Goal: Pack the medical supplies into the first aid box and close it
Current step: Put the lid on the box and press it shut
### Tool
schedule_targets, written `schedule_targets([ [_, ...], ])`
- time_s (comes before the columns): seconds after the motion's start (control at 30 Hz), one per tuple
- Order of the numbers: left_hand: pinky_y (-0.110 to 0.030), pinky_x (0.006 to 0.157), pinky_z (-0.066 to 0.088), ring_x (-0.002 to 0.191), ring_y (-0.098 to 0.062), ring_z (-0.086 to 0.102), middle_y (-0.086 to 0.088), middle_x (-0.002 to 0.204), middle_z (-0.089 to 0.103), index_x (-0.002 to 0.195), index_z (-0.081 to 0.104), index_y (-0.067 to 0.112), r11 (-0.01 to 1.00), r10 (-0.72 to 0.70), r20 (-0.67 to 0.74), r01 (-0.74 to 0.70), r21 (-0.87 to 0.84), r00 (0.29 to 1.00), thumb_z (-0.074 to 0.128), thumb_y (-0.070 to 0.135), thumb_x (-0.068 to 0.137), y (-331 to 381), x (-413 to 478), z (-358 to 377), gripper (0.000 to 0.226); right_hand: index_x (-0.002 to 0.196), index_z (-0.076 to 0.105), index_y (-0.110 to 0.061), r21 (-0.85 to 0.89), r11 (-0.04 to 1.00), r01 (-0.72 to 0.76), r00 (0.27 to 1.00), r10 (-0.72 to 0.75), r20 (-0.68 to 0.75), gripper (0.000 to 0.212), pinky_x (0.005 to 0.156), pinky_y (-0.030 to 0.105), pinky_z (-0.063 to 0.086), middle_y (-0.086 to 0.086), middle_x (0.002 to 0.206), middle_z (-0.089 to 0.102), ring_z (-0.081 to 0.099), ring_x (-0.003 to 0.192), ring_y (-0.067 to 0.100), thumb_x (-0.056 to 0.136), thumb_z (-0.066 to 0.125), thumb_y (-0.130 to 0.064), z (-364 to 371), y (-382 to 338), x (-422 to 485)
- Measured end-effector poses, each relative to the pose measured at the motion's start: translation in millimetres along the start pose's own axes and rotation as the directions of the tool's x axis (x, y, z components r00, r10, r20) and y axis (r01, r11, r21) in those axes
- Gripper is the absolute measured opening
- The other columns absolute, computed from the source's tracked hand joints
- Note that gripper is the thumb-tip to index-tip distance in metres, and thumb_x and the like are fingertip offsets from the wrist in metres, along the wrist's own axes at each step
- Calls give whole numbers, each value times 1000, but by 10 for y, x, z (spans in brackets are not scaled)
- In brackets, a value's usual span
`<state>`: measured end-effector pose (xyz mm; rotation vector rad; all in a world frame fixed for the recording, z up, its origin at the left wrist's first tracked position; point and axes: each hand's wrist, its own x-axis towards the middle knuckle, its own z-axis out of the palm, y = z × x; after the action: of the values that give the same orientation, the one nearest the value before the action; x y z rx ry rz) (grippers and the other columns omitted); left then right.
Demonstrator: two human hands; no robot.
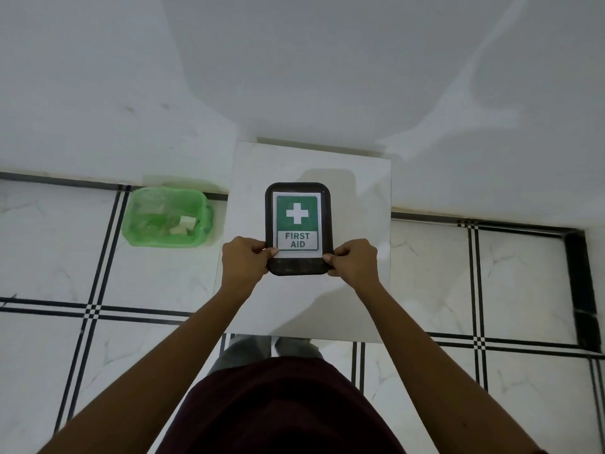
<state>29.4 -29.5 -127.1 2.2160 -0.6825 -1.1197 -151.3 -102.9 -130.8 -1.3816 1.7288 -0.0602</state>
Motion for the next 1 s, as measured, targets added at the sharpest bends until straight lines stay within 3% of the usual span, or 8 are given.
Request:
schedule_targets([
  [0.13, -42, 77, 60, 71, -29, 72, -17, 89, 75, 97, 74, 1, 984, -122, 21, 124, -125, 992, 78, 20, 74, -72, 51, 4, 30, 81, 73, -1, 14, 1000, -14, 1000, 14, 20, 16, 74, 36, 61, 17, 85, 74, 72, 71, 28, 78, 77, -16, 8, 23, 40],
  [0.3, -39, 72, 61, 66, -29, 71, -18, 81, 72, 86, 73, -2, 974, -183, 30, 185, -132, 983, 78, 19, 74, -43, 103, -1, 25, 86, 68, 3, 40, 998, -44, 998, 42, 51, 18, 72, 33, 61, 19, 89, 71, 73, 74, 32, 81, 74, -13, 17, -5, 24],
  [0.47, -36, 63, 61, 63, -28, 69, -17, 79, 70, 82, 68, 0, 995, -95, 9, 95, -6, 995, 70, 20, 82, -50, 48, 95, 20, 84, 56, -5, -11, 1000, 8, 998, -7, 62, 16, 72, 35, 61, 14, 90, 65, 71, 81, 31, 85, 70, -13, 37, -38, -13],
  [0.57, -20, 46, 53, 60, -15, 63, -12, 88, 67, 84, 59, 6, 999, -52, -38, 52, 10, 998, 61, 21, 89, -98, -59, 254, 16, 92, 51, -5, -17, 999, 41, 999, -40, 29, 15, 61, 22, 55, 9, 95, 61, 65, 88, 27, 89, 65, -10, 123, 9, -98],
  [0.7, -13, 38, 45, 65, -21, 65, -3, 95, 60, 97, 44, 17, 995, -65, -79, 59, -77, 995, 47, 22, 97, -80, -172, 422, 6, 98, 45, -10, 17, 998, 56, 998, -56, 5, 17, 78, 41, 60, 13, 114, 63, 65, 99, 34, 91, 60, -8, 218, -7, -138],
  [0.83, -20, 38, 50, 67, -28, 68, -4, 100, 61, 109, 41, 19, 985, -115, -108, 100, -139, 987, 44, 30, 98, -100, -291, 509, 16, 97, 47, -9, 77, 996, -44, 999, 43, 14, 18, 77, 38, 59, 9, 102, 60, 66, 96, 33, 89, 63, -9, 190, -53, -147],
  [0.93, -40, 61, 61, 89, -25, 65, -6, 115, 61, 114, 41, 21, 991, -75, -28, 71, -117, 997, 63, 36, 86, -142, -310, 507, 39, 97, 48, -10, 153, 984, -94, 996, 95, 2, 23, 80, 40, 60, 10, 100, 61, 68, 94, 33, 86, 68, -10, 192, -63, -154],
  [1.0, -44, 66, 61, 99, -22, 58, -3, 116, 56, 120, 41, 20, 993, -75, 29, 78, -91, 997, 76, 37, 73, -152, -313, 468, 61, 96, 49, -12, 198, 971, -136, 991, 136, 10, 29, 81, 41, 60, 13, 104, 63, 69, 93, 34, 81, 73, -12, 185, -61, -137],
])
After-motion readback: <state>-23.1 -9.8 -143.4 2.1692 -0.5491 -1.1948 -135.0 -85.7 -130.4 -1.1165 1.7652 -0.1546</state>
